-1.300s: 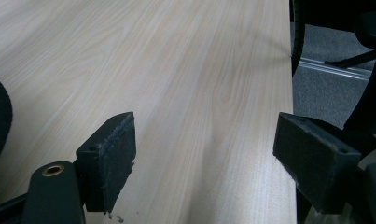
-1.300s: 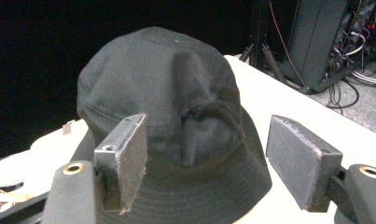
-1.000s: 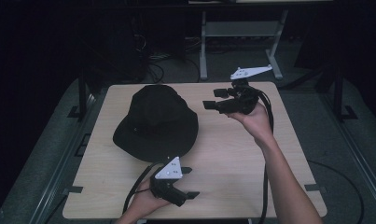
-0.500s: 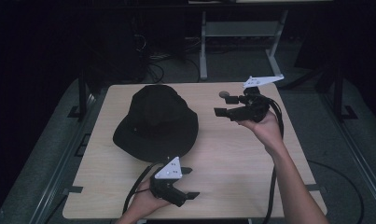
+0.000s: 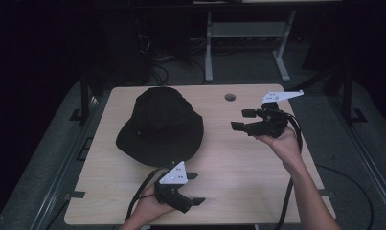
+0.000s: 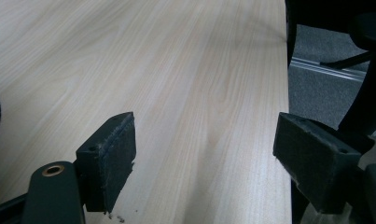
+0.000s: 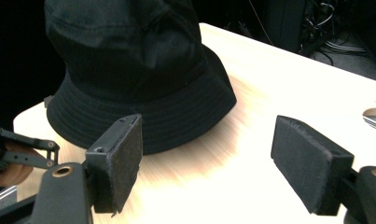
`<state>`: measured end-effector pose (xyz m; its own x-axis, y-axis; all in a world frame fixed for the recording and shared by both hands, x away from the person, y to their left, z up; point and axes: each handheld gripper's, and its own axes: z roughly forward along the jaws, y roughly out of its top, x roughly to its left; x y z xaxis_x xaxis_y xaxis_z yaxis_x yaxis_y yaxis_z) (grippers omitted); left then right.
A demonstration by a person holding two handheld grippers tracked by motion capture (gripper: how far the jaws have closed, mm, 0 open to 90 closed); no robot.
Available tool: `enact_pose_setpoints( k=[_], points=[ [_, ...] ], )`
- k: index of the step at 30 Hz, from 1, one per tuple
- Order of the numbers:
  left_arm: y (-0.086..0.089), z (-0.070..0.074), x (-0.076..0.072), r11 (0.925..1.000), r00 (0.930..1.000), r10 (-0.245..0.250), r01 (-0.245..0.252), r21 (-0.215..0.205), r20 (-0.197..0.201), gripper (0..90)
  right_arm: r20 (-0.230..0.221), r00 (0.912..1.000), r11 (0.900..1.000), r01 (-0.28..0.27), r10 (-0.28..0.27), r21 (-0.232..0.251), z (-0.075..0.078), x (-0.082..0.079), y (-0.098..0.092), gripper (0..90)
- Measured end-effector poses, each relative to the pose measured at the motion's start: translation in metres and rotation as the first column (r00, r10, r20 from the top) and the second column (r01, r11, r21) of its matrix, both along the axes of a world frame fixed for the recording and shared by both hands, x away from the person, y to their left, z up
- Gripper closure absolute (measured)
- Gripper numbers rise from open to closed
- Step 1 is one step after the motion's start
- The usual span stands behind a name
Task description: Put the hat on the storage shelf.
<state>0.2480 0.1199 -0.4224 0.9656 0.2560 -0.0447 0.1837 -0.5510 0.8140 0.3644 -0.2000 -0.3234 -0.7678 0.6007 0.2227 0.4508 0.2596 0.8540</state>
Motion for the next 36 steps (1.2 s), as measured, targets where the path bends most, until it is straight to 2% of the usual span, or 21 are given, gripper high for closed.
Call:
enact_pose_setpoints(
  k=[4,20,36],
  points=[
    [-0.001,0.0,-0.001,1.0,1.0,-0.001,0.001,-0.002,0.001,20.6,-0.015,0.9998,1.0,0.012,-0.012,0.0,-0.009,-0.006,-0.009,24.2],
    [0.0,0.0,-0.001,1.0,1.0,0.001,-0.001,-0.009,-0.004,20.6,-0.035,0.9986,0.999,0.04,-0.04,0.002,-0.031,-0.024,-0.031,24.1],
    [0.001,0.001,-0.001,1.0,0.9999,-0.002,0.002,-0.008,-0.011,20.6,-0.052,0.9961,0.997,0.072,-0.072,0.002,-0.056,-0.05,-0.054,23.2]
  ],
)
